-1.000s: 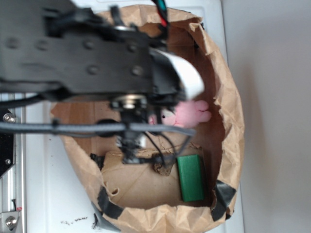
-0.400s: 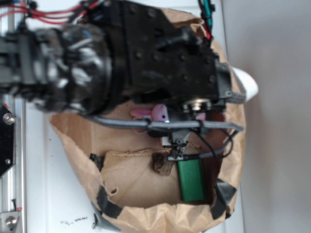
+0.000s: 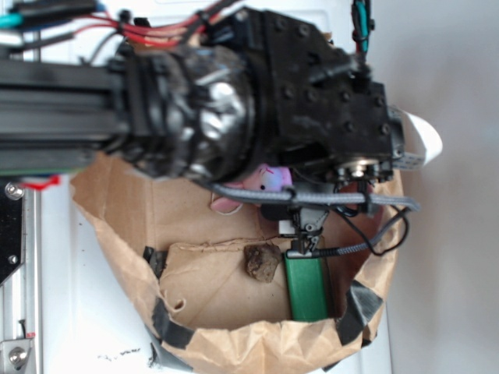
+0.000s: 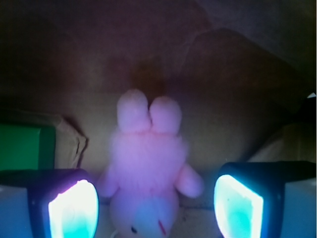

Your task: Grab the pink bunny.

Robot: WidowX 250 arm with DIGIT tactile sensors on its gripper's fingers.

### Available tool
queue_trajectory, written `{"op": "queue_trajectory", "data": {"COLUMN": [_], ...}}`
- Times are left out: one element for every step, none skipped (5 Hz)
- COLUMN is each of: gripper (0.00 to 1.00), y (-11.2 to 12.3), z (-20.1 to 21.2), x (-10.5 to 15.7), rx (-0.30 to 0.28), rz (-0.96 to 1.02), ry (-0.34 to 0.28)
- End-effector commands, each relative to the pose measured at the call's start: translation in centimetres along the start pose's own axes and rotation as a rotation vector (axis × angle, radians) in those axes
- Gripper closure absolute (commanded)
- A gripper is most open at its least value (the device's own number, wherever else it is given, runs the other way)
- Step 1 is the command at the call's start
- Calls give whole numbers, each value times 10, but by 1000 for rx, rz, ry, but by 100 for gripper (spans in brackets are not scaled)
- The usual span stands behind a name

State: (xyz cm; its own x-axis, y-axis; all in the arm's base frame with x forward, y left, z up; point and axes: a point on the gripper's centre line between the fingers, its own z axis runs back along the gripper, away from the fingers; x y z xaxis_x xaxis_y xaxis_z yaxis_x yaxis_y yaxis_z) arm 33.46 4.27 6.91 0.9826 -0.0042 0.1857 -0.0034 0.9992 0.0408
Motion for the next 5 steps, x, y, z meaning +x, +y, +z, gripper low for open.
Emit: {"op": "queue_trajectory", "data": {"gripper": [0,0,0,0,0], "y": [0,-1,-2,-2,-2], "z": [1,-5,-13,-31,-35], "x": [9,7,4,-3,-7], "rx": [-14,-4,18,47,65], "rz": [8,1,-3,-17,-33], "ry": [-33,-34,-33,-43,-39]}}
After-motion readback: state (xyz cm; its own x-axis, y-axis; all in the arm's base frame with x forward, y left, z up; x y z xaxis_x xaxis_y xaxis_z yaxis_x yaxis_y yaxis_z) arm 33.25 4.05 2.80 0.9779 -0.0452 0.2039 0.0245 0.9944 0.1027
